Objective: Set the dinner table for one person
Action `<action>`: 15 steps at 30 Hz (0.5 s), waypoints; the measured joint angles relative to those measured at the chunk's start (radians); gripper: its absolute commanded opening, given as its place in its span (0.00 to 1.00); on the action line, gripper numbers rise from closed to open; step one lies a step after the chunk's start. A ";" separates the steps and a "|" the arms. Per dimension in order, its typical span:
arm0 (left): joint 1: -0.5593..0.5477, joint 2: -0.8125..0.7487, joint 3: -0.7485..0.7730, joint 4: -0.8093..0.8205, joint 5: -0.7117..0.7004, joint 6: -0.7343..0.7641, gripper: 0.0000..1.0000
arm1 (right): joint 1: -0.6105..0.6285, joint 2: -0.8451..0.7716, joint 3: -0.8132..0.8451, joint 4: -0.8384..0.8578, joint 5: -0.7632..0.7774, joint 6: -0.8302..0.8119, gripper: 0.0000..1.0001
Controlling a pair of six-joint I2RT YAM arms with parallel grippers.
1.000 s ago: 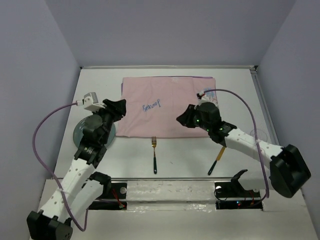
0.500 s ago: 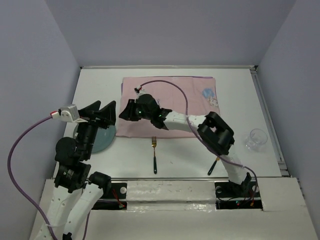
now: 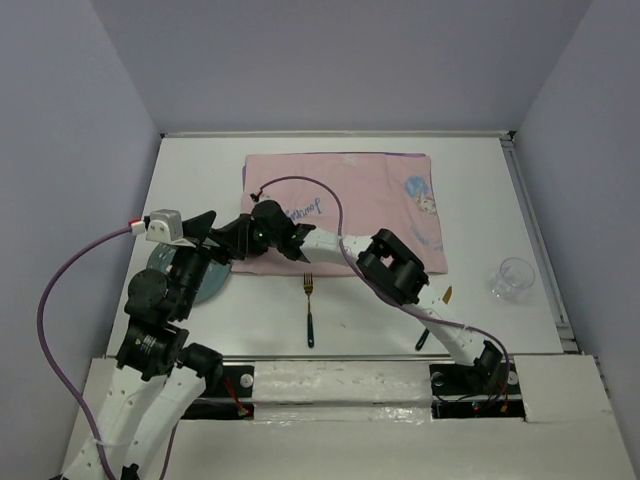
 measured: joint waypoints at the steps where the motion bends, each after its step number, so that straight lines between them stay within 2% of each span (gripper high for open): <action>1: -0.003 -0.003 0.000 0.000 0.000 0.001 0.91 | 0.000 0.004 0.006 -0.004 0.000 0.002 0.40; 12: -0.021 -0.042 -0.003 0.007 0.008 0.005 0.92 | 0.017 0.094 0.123 -0.005 -0.089 0.078 0.33; 15: -0.022 -0.055 -0.008 0.007 0.008 0.006 0.92 | 0.019 0.103 0.128 0.005 -0.113 0.090 0.20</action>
